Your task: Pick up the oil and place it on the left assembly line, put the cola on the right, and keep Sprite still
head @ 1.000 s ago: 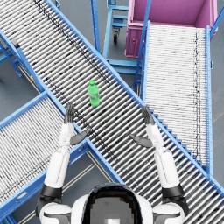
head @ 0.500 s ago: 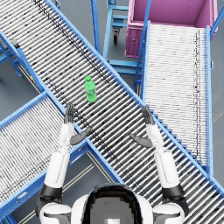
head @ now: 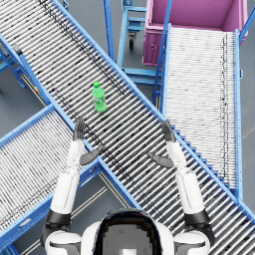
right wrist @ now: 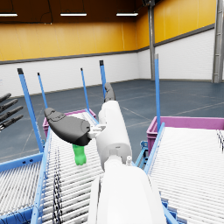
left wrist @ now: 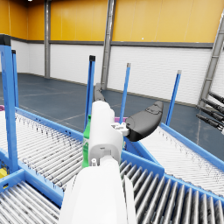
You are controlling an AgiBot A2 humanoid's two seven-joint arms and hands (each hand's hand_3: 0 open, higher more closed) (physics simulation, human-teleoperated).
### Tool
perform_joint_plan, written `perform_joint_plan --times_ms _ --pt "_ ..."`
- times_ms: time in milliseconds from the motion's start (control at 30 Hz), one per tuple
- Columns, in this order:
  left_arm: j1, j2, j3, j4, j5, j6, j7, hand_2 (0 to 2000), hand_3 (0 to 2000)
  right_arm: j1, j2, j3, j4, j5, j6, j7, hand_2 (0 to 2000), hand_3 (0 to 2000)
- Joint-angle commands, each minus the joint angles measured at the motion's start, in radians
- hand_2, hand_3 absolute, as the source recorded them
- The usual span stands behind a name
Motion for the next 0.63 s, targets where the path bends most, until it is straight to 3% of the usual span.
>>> perform_joint_plan --times_ms 33,633 --pt "0.000 0.000 0.000 0.000 0.000 0.000 0.000 0 0 0.000 0.000 0.000 0.000 0.000 0.000 0.000 0 0" --pt "0.000 0.000 0.000 0.000 0.000 0.000 0.000 0 0 0.000 0.000 0.000 0.000 0.000 0.000 0.000 0 0"
